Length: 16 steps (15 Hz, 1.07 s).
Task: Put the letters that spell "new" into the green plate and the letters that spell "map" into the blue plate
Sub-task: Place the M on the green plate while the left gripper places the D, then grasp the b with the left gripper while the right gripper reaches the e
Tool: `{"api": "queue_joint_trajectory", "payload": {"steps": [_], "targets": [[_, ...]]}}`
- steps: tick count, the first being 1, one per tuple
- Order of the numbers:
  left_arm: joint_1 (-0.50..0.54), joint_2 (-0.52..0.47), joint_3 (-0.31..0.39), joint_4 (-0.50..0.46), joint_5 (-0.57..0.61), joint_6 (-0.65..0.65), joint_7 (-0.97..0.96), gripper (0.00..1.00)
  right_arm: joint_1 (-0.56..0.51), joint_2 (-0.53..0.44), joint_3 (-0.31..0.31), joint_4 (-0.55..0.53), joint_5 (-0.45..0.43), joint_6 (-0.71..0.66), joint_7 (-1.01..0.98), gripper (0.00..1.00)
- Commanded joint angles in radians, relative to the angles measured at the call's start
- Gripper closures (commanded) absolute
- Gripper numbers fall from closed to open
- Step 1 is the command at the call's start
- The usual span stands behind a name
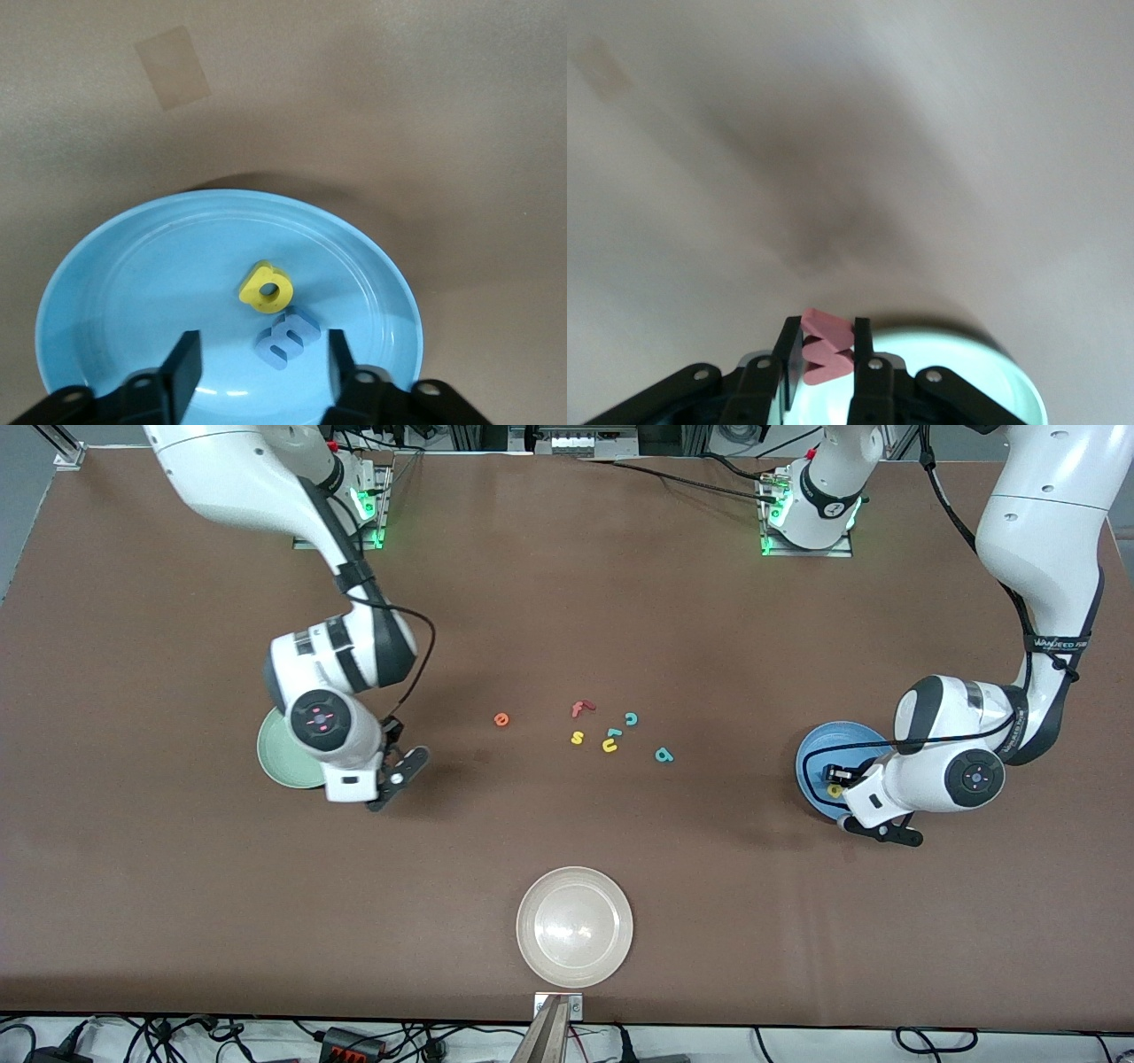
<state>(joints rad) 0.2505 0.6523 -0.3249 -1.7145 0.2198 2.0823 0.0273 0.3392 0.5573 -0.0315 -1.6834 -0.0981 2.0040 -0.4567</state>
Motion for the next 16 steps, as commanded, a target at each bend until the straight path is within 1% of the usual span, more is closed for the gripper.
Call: {"api": "queue_joint_trajectory", "payload": {"steps": [1,2,5,7,8,9,10,14,16], "targets": [[0.007,-0.026,-0.016,-0.02,0.021,0.004,0.002,0.0,-0.071,-0.068,0.015,-0.062,-0.006,-0.05,-0.003,0.88],[0.001,-0.035,-0.02,-0.02,0.019,-0.005,-0.006,0.0,-0.088,-0.086,0.015,-0.09,-0.006,-0.048,-0.003,0.88],[0.001,-0.068,-0.089,-0.016,0.019,-0.045,-0.071,0.0,-0.127,-0.106,0.015,-0.139,-0.006,-0.036,-0.011,0.88],[0.001,-0.069,-0.137,-0.008,0.019,-0.07,-0.186,0.0,-0.134,-0.106,0.015,-0.179,0.0,0.008,-0.002,0.88],[0.001,-0.068,-0.163,-0.008,0.018,-0.074,-0.263,0.0,-0.134,-0.106,0.015,-0.215,0.0,0.06,0.001,0.88],[-0.002,-0.066,-0.196,-0.01,0.018,-0.074,-0.368,0.0,-0.135,-0.106,0.015,-0.246,0.001,0.106,0.003,0.88],[-0.013,-0.057,-0.215,-0.008,0.019,-0.074,-0.456,0.0,-0.135,-0.105,0.015,-0.265,0.001,0.137,0.009,0.88],[-0.098,-0.042,-0.22,-0.007,0.007,-0.061,-0.726,0.0,-0.134,-0.105,0.016,-0.301,0.005,0.166,0.026,0.88],[-0.152,-0.02,-0.218,-0.007,0.006,-0.022,-0.872,0.0,-0.134,-0.105,0.016,-0.332,0.005,0.211,0.029,0.88]]}}
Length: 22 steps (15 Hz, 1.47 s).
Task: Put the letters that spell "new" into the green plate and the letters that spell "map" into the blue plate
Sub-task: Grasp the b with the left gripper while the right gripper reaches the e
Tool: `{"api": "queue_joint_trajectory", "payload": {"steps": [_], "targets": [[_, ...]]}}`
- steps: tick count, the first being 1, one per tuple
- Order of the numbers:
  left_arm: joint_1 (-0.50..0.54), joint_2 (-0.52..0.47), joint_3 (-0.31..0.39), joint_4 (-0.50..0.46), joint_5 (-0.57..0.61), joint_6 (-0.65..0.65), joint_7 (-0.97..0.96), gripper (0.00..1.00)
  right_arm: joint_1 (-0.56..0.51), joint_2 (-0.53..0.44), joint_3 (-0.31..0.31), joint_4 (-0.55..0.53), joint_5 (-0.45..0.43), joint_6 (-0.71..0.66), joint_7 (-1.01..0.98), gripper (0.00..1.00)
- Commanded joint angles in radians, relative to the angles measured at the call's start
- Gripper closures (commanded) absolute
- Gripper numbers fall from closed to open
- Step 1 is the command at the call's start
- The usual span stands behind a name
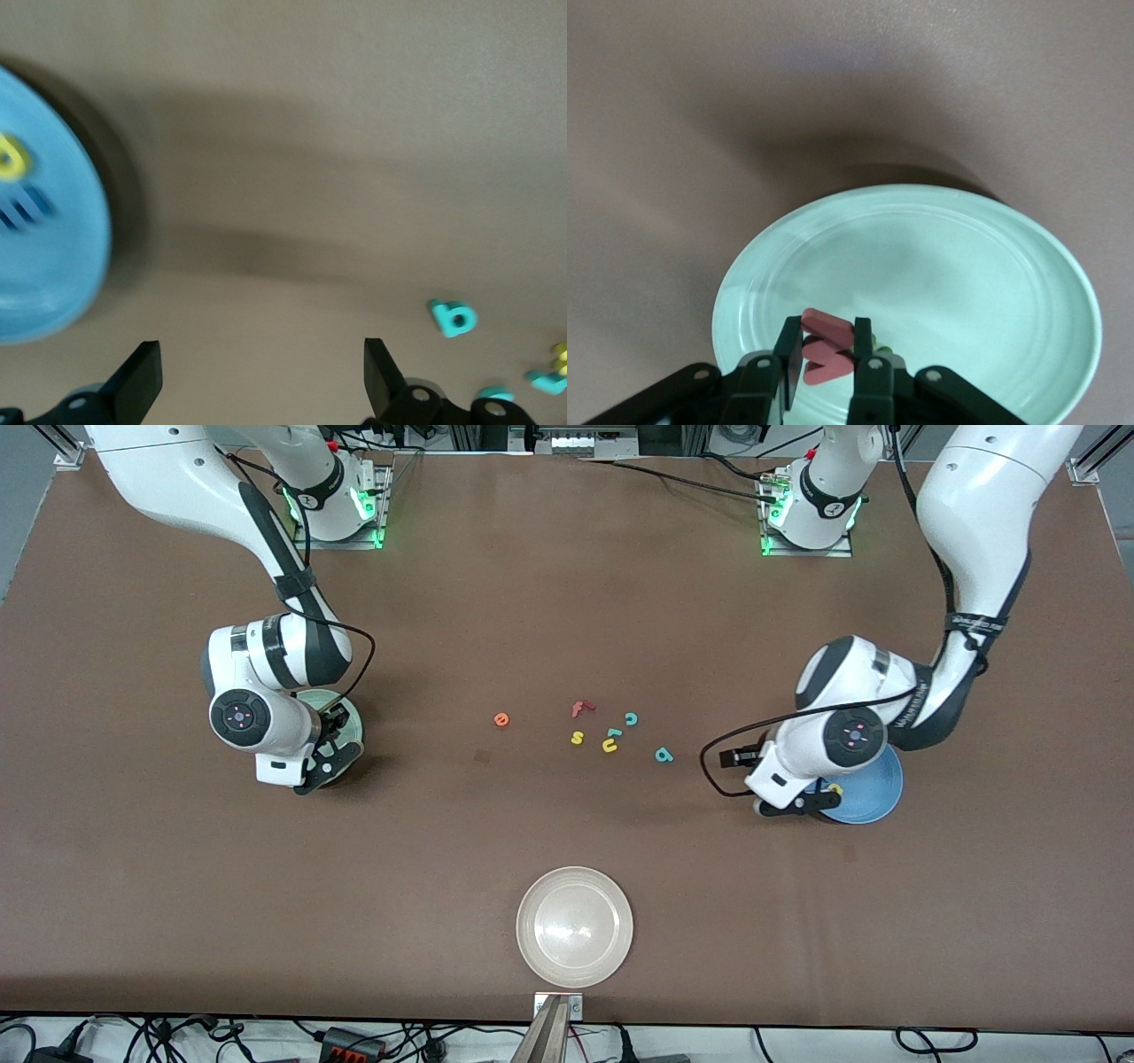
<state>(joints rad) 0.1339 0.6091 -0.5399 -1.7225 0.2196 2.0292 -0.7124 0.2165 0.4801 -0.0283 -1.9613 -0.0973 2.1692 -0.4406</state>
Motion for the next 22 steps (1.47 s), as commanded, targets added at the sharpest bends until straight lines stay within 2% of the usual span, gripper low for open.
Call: {"api": "queue_joint_trajectory", "payload": {"steps": [1,4,5,6,7,8,10,12,16,18,21,22], "targets": [[-0.052,0.037,-0.003,0.001,0.007,0.054,-0.184,0.0,-0.011,-0.028,0.013,-0.06,0.004,0.055,0.028,0.88],[-0.076,0.073,-0.003,-0.008,0.006,0.159,-0.249,0.0,-0.008,-0.023,0.013,-0.067,0.004,0.06,0.034,0.87],[-0.095,0.087,-0.003,-0.012,0.004,0.211,-0.297,0.0,-0.006,-0.02,0.013,-0.067,0.004,0.06,0.034,0.82],[-0.111,0.103,-0.003,-0.014,0.004,0.25,-0.352,0.0,-0.006,-0.018,0.013,-0.065,0.004,0.06,0.034,0.64],[-0.122,0.113,-0.003,-0.014,0.006,0.27,-0.383,0.0,-0.006,-0.02,0.013,-0.065,0.005,0.06,0.039,0.26],[-0.129,0.116,-0.002,-0.014,0.006,0.278,-0.397,0.01,-0.008,-0.026,0.014,-0.064,0.005,0.054,0.045,0.0],[-0.138,0.129,-0.002,-0.015,0.006,0.278,-0.417,0.1,-0.008,-0.043,0.015,-0.06,0.007,0.043,0.045,0.0],[-0.154,0.135,0.0,-0.015,0.007,0.278,-0.433,0.23,-0.009,-0.073,0.015,-0.057,0.007,0.026,0.046,0.0],[-0.155,0.158,0.003,-0.014,0.018,0.284,-0.434,0.36,-0.002,-0.113,0.025,0.007,0.01,-0.069,0.127,0.0],[-0.155,0.17,0.005,-0.015,0.018,0.304,-0.432,0.36,0.023,-0.113,0.025,0.03,0.053,-0.094,0.16,0.0],[-0.155,0.175,0.006,-0.014,0.02,0.304,-0.432,0.5,0.058,-0.107,0.025,0.036,0.145,-0.088,0.206,0.0],[-0.155,0.178,0.008,-0.014,0.02,0.304,-0.432,0.55,0.078,-0.103,0.025,0.045,0.151,-0.086,0.23,0.0]]}}
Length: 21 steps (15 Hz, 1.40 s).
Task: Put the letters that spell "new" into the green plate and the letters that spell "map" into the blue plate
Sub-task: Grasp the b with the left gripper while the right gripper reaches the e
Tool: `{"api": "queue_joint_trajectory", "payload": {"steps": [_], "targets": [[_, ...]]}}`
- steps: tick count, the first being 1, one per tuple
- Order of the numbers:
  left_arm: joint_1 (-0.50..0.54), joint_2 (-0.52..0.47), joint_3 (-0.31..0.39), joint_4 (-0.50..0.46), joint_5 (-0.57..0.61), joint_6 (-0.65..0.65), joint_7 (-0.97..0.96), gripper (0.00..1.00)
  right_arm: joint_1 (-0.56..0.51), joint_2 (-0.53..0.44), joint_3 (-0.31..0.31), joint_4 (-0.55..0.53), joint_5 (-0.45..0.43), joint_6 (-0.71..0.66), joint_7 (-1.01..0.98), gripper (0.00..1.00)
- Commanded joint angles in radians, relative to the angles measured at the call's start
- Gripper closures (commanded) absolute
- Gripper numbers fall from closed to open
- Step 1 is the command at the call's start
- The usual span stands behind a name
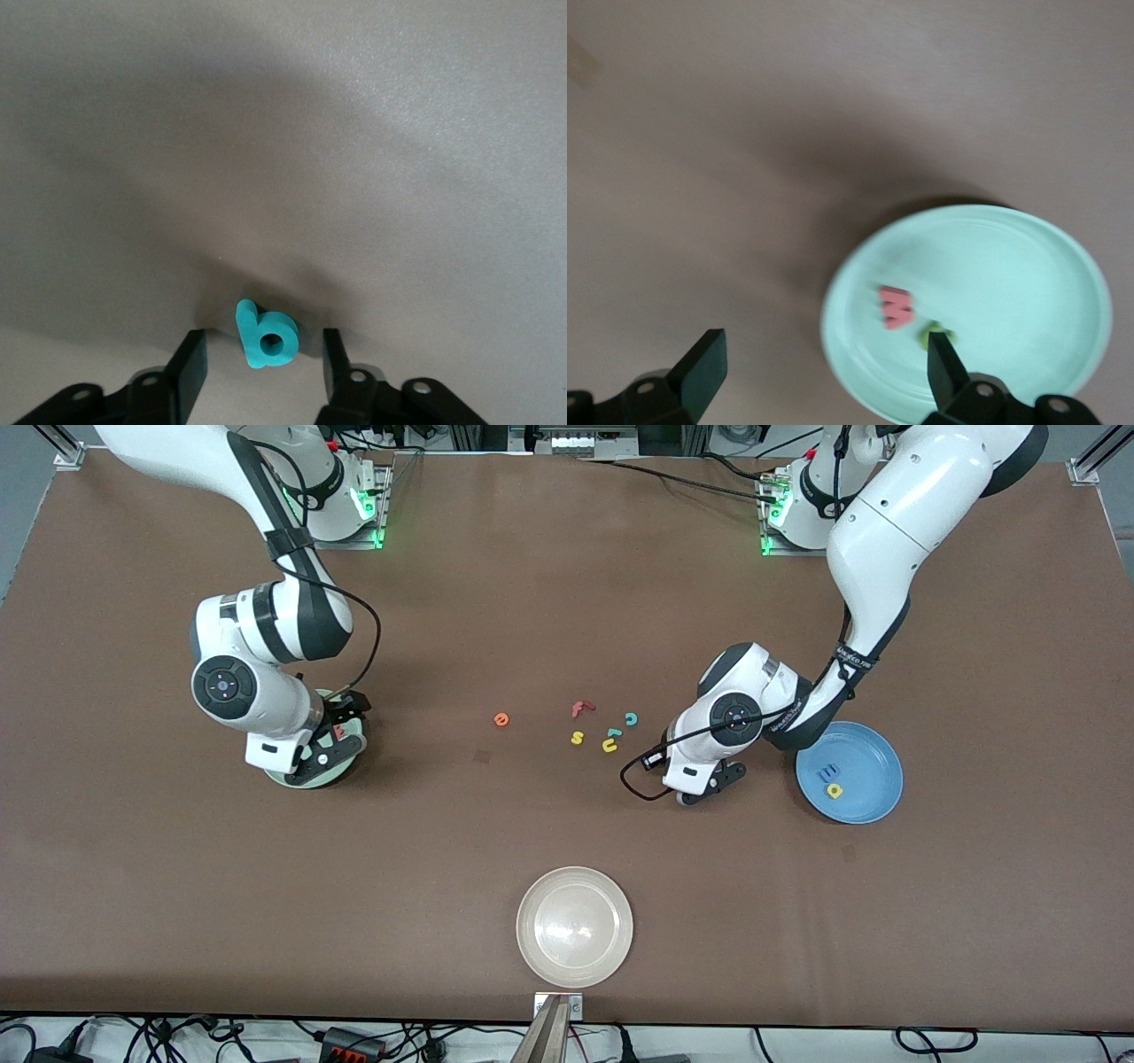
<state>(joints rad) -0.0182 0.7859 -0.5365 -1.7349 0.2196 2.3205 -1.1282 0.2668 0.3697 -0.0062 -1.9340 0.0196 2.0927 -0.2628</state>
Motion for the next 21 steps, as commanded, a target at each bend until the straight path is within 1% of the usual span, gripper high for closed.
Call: {"api": "queue_joint_trajectory", "payload": {"steps": [1,2,3,4,5,6,8,9,10,12,14,16,18,21], "targets": [[-0.008,0.001,0.004,0.0,0.02,0.014,-0.016,0.6,0.043,0.009,0.003,0.02,0.036,-0.007,0.068,0.0],[-0.008,-0.002,0.004,0.0,0.02,0.014,-0.016,0.66,0.054,0.011,0.003,0.026,0.036,-0.002,0.083,0.0],[-0.009,-0.002,0.006,0.0,0.02,0.013,-0.016,0.75,0.064,0.015,0.003,0.032,0.037,-0.002,0.1,0.05],[-0.009,-0.002,0.006,0.0,0.02,0.013,-0.015,0.8,0.077,0.021,0.003,0.038,0.04,0.0,0.117,0.1],[-0.009,-0.002,0.006,0.0,0.02,0.013,-0.013,0.84,0.086,0.023,0.003,0.044,0.054,0.003,0.128,0.14],[-0.008,-0.004,0.006,0.002,0.02,0.013,-0.013,0.85,0.094,0.028,0.003,0.052,0.083,0.004,0.134,0.17],[-0.008,-0.008,0.006,0.005,0.02,0.008,-0.013,0.86,0.12,0.06,0.003,0.085,0.124,0.004,0.134,0.25],[-0.005,-0.011,0.006,0.006,0.02,0.002,-0.01,0.86,0.136,0.07,0.003,0.099,0.128,0.004,0.135,0.32],[-0.003,-0.019,0.006,0.008,0.02,-0.004,-0.008,0.86,0.146,0.089,0.003,0.118,0.128,0.006,0.142,0.34],[0.001,-0.042,0.006,0.02,0.023,-0.076,-0.002,0.86,0.169,0.115,0.003,0.15,0.126,0.006,0.183,0.34],[0.007,-0.059,0.0,0.044,0.053,-0.148,-0.002,0.86,0.219,0.141,0.002,0.177,0.125,0.013,0.218,0.35],[0.009,-0.074,-0.002,0.089,0.058,-0.245,0.019,0.86,0.256,0.173,0.002,0.204,0.122,0.044,0.302,0.35],[0.024,-0.092,-0.003,0.127,0.057,-0.343,0.123,0.86,0.296,0.199,0.002,0.208,0.12,0.084,0.376,0.35],[0.073,-0.131,-0.005,0.14,0.057,-0.423,0.272,0.86,0.344,0.225,0.002,0.208,0.115,0.127,0.465,0.35]]}}
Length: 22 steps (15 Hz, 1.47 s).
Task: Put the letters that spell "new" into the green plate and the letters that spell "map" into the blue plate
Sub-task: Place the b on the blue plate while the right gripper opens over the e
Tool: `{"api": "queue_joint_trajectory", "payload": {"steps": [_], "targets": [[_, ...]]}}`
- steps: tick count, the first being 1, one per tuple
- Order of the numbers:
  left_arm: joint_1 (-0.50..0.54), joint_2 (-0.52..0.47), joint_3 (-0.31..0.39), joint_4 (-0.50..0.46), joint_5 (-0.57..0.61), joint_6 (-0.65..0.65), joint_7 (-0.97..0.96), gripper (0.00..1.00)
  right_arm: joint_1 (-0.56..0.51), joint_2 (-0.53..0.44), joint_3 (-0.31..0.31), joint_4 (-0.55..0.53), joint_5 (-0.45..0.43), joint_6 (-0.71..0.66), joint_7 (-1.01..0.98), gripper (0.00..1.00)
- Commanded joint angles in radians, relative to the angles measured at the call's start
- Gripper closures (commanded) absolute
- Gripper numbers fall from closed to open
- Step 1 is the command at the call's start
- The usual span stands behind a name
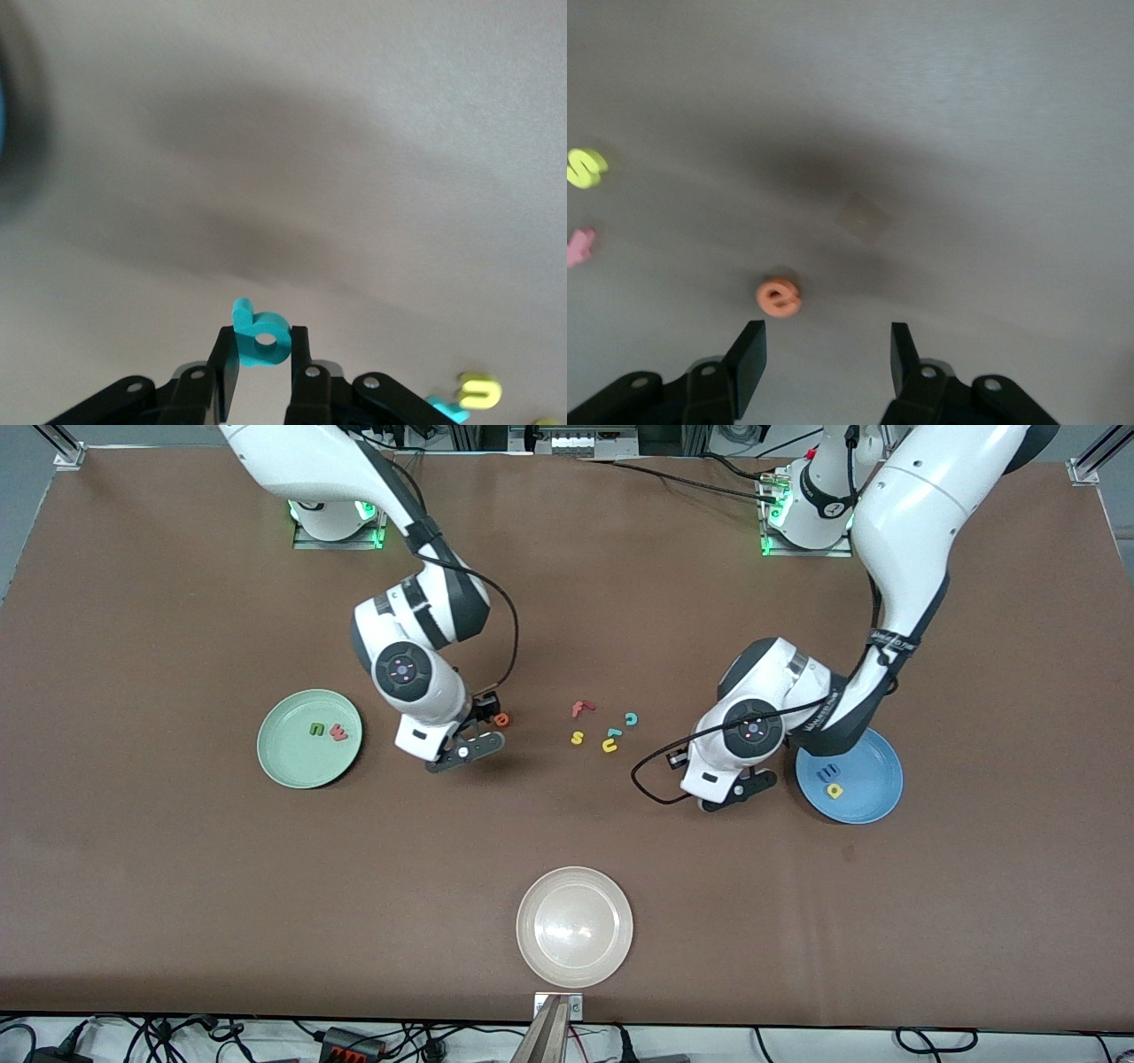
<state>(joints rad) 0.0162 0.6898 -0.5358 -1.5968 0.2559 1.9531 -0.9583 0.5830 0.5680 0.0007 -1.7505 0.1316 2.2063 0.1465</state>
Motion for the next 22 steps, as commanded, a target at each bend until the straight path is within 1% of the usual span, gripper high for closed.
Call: {"api": "queue_joint_trajectory", "payload": {"steps": [1,4,7,10,11,15,17,19,21,22], "targets": [[0.062,-0.042,-0.007,0.001,0.02,-0.071,0.162,0.86,0.04,0.03,-0.005,0.025,0.003,0.013,0.079,0.35],[0.122,-0.062,-0.007,0.001,0.02,-0.106,0.341,0.86,0.072,0.052,-0.007,0.023,0.002,0.015,0.137,0.36],[0.197,-0.07,-0.006,-0.006,0.02,-0.112,0.525,0.86,0.087,0.07,-0.01,0.025,-0.001,0.023,0.189,0.36],[0.287,-0.065,-0.004,-0.012,0.02,-0.106,0.711,0.86,0.092,0.085,-0.015,0.025,-0.006,0.058,0.193,0.36],[0.313,-0.062,-0.004,-0.014,0.02,-0.102,0.766,0.86,0.092,0.088,-0.015,0.025,-0.021,0.064,0.194,0.36],[0.378,-0.056,0.0,-0.018,0.022,-0.099,0.901,0.86,0.094,0.095,-0.015,0.023,-0.04,0.066,0.231,0.37],[0.41,-0.047,0.005,-0.026,0.035,-0.073,0.967,0.86,0.101,0.095,-0.015,0.023,-0.041,0.064,0.235,0.37],[0.442,-0.044,0.005,-0.064,0.063,-0.016,1.013,0.85,0.106,0.102,-0.015,0.023,-0.04,0.066,0.237,0.39],[0.452,-0.044,0.007,-0.113,0.065,0.042,1.02,0.85,0.109,0.105,-0.016,0.023,-0.04,0.066,0.237,0.4],[0.452,-0.044,0.008,-0.123,0.066,0.055,1.02,0.85,0.109,0.105,-0.016,0.023,-0.04,0.066,0.237,0.4]]}}
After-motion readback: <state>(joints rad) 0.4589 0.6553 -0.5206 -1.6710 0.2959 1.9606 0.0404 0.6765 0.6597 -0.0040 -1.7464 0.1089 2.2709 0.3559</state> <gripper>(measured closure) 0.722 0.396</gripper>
